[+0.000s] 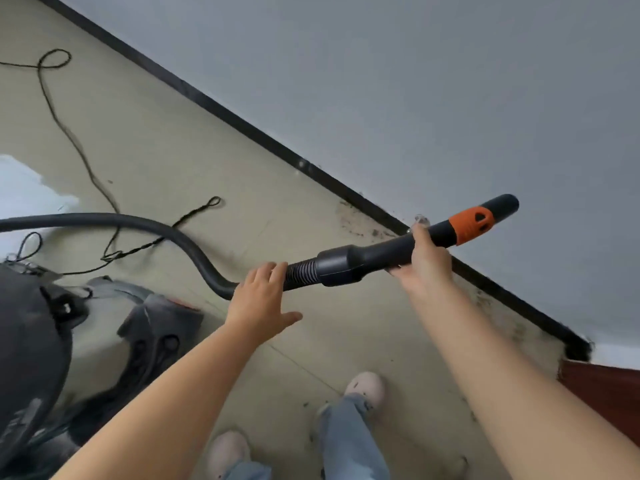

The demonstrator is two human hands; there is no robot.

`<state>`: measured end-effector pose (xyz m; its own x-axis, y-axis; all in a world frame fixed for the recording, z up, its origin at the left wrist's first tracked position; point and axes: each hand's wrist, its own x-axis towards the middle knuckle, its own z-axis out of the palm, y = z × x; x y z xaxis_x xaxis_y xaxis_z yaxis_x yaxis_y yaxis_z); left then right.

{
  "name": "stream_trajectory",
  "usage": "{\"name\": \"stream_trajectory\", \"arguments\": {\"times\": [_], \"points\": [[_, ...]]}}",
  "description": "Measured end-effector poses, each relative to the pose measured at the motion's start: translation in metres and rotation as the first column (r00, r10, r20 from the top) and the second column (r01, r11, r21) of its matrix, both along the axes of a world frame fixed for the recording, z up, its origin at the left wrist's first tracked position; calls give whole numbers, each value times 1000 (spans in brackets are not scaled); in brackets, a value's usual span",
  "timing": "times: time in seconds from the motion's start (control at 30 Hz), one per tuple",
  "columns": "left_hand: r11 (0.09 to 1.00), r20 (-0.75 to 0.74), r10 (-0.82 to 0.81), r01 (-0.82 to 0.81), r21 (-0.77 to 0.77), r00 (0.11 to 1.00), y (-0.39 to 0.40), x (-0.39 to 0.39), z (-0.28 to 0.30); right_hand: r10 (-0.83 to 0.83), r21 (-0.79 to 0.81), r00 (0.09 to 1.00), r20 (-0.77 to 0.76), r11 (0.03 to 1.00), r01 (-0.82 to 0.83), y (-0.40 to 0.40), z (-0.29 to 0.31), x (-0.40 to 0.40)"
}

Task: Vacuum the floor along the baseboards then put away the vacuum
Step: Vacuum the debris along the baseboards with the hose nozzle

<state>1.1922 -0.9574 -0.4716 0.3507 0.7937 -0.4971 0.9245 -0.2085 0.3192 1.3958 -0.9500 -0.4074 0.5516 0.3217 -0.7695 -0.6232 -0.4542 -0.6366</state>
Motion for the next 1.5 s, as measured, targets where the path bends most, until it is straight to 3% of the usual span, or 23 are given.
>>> {"name": "stream_trajectory", "arguments": {"times": [0.27, 0.4, 0.63, 0.8, 0.87, 0.97, 1.07, 1.27, 1.5], "points": [[998, 54, 59, -60, 17, 997, 33, 105, -74, -247, -133, 925, -287, 967, 217, 4, -99, 70], [998, 27, 10, -8, -64, 1000, 71, 111, -106, -242, -176, 910, -338, 966, 191, 30, -151, 77], [956, -84, -251, 234, -175, 964, 143, 93, -162, -194, -226, 914, -356, 967, 117, 90, -235, 64], [922, -183, -387, 381, -66, 904, 166, 89, -218, -83, -222, 920, -382, 975, -5, 131, -311, 46], [935, -210, -345, 354, 2, 915, 166, 99, -252, -22, -210, 928, -372, 976, -61, 145, -343, 47], [985, -228, -106, 133, 109, 968, 161, 117, -303, 31, -183, 922, -386, 977, -110, 166, -387, 52], [975, -230, 62, -9, 224, 971, 168, 130, -351, 98, -137, 914, -393, 977, -164, 188, -430, 54], [916, -143, 187, -120, 382, 972, 227, 122, -416, 225, -31, 918, -326, 968, -249, 250, -487, 48], [898, -115, 244, -180, 402, 963, 248, 118, -433, 319, -20, 885, -339, 938, -346, 274, -493, 42]]}}
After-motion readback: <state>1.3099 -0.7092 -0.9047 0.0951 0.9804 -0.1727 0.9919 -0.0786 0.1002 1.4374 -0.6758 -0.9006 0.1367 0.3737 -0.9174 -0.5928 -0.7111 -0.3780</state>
